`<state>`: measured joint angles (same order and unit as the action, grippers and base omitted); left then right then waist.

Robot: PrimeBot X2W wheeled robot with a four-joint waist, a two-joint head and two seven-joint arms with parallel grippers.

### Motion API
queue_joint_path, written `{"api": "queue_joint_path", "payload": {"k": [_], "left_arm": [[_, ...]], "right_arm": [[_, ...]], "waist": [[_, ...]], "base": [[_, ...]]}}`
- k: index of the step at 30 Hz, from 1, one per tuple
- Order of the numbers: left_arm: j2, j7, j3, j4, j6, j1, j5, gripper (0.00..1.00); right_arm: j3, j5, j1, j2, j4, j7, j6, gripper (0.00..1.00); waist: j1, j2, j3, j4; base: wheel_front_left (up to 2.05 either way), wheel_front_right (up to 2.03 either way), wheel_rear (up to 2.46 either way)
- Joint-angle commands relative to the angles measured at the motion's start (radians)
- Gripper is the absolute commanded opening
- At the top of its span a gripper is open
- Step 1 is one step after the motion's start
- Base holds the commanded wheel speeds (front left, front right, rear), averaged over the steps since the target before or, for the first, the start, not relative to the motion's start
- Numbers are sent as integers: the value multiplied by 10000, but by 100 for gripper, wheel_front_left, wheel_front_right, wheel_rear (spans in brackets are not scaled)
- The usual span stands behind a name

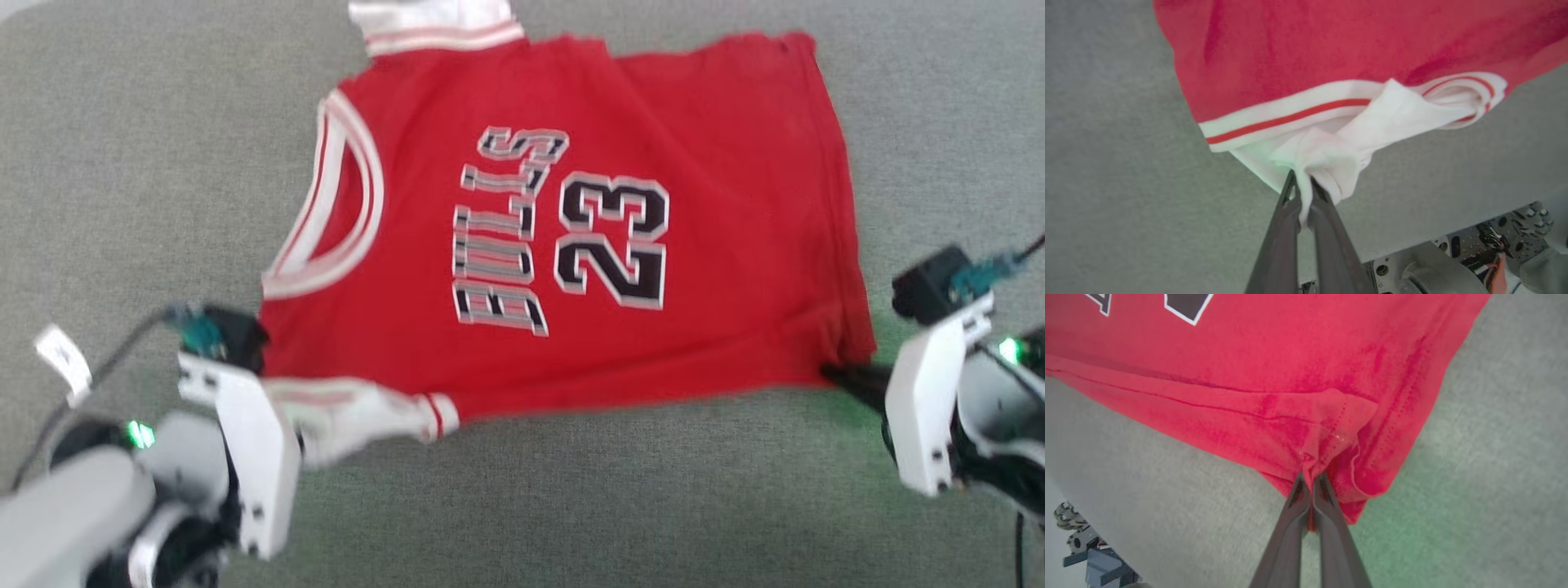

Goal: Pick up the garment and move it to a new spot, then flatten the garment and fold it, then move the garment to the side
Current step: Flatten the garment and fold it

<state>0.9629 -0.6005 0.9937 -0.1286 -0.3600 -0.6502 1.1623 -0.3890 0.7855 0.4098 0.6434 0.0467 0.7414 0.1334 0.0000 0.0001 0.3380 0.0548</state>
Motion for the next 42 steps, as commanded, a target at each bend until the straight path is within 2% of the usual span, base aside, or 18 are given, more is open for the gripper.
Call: {"api": "queue_joint_path", "payload": {"k": [1,2,3,9,16,19,24,28,34,42], "left_arm": [[128,-54,61,-283,-203,303,82,0],[317,-93,174,-859,-589,820,320,0],[399,-99,231,-1125,-746,1067,413,0],[712,-428,621,-1993,-1460,1907,722,0],[1156,-159,118,-2577,-1741,1396,416,0],[1444,-68,-186,-2690,-1611,892,105,0],[1585,-247,-560,-2524,-1119,-324,-588,0],[1169,-426,-691,-1818,-428,-1396,-1122,0],[-26,-467,-549,250,784,-2669,-1575,0],[-1675,-316,-221,3827,2257,-3186,-1180,0]], "right_arm": [[101,90,-340,96,-203,191,-48,0],[389,179,-958,137,-664,511,-48,0],[490,238,-1270,153,-899,694,-48,0],[1240,471,-2749,112,-1864,1441,-33,0],[2287,175,-3516,-416,-2594,1366,-30,0],[2632,-102,-3352,-826,-2880,1290,-30,0],[2922,-711,-2598,-1248,-3054,1151,-30,0],[2852,-1172,-1723,-1419,-2714,916,-30,0],[2421,-1705,-248,-1721,-1339,281,-30,0],[1387,-1934,1145,-1994,719,-451,-30,0]], "waist": [[0,-1,-56,-25],[0,-1,-123,-24],[0,-1,-150,-35],[0,-1,-275,-23],[0,-1,-300,-85],[0,-1,-274,-173],[0,-1,-145,-294],[0,-1,10,-347],[0,-1,274,-426],[0,-1,601,-520]], "base": [[0,0,0],[0,0,0],[0,0,0],[0,0,0],[0,0,0],[0,0,0],[0,0,0],[0,0,0],[0,0,0],[0,0,0]]}}
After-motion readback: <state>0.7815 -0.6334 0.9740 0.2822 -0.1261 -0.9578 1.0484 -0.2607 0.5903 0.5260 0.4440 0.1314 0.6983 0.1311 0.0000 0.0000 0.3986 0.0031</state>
